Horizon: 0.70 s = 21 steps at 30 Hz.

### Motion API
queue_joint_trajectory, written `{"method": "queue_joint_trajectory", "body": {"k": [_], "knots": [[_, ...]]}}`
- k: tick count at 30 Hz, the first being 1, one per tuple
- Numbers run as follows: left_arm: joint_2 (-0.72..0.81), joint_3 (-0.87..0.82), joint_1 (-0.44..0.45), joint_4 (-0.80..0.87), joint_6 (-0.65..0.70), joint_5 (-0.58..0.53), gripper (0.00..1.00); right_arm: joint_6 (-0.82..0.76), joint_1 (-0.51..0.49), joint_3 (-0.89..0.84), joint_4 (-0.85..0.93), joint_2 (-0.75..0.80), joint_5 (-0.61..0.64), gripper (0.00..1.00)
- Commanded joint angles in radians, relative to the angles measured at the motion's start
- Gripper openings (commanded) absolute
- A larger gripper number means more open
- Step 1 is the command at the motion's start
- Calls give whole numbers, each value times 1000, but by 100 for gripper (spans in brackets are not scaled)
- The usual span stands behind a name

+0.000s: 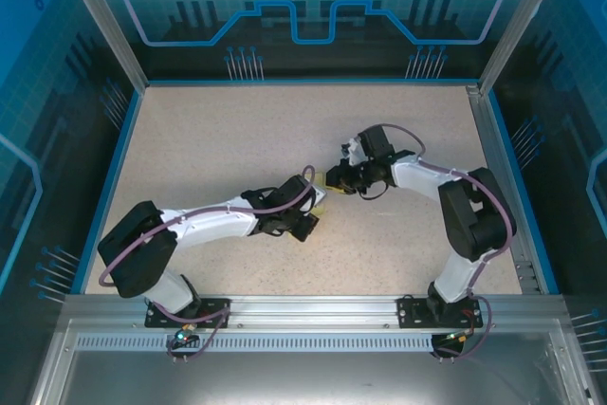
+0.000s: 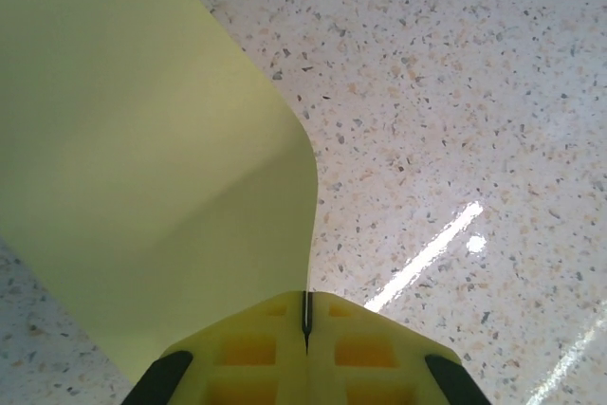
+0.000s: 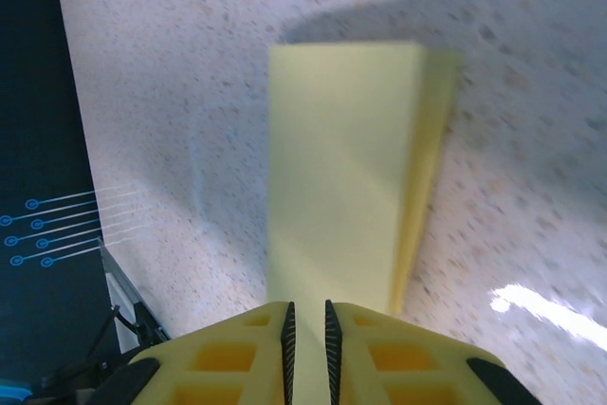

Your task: Fold a paper plane with a square sheet of paper (pick it up from the middle)

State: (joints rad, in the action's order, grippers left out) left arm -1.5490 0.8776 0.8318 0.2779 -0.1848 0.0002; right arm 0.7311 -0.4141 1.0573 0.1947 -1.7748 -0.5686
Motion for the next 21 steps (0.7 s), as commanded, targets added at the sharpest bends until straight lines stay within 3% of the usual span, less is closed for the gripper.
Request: {"method": "queue_joint_trajectory", "body": {"k": [1, 10, 21], "knots": [[17, -15, -23, -15, -17, 121, 0, -34, -43, 95, 54, -85, -20, 18], [32, -42, -82, -32, -22, 184, 0, -110, -80, 287, 201, -282, 48, 16], [1, -35, -169, -35, -53, 261, 0, -168, -97, 286, 263, -348, 108, 16]]}}
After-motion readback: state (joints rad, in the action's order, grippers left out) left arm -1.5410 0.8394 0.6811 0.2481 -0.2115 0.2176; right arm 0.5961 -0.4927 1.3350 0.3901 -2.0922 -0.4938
